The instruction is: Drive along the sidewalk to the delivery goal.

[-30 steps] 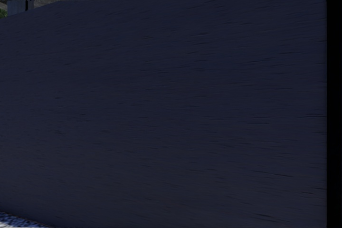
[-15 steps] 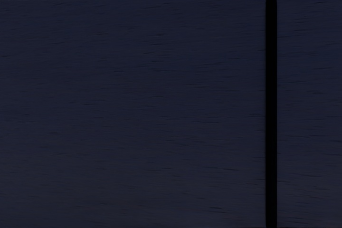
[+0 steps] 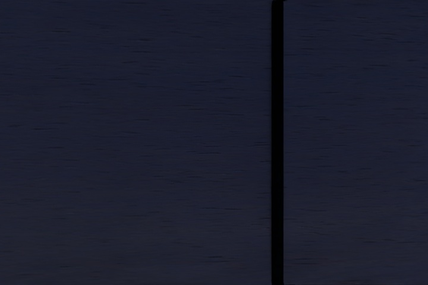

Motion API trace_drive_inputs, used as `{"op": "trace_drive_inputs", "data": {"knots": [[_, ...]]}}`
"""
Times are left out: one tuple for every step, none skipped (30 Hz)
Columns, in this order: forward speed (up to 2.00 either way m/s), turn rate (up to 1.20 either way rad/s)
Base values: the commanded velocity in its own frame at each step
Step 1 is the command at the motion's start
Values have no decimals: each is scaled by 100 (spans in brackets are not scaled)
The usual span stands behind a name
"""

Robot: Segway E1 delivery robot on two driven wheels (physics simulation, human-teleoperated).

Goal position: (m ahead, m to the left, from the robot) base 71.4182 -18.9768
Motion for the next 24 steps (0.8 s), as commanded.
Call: {"op": "trace_drive_inputs", "data": {"knots": [[0, -59], [0, -61], [0, -62], [0, -62], [0, -63], [0, -66], [0, -69], [0, -69], [0, -73], [0, -77], [0, -78], [0, -78], [0, -79], [0, -79], [0, -79], [0, -79], [0, -79], [0, -79], [0, -79], [0, -79], [0, -79], [0, -79], [0, -79], [0, -79]]}}
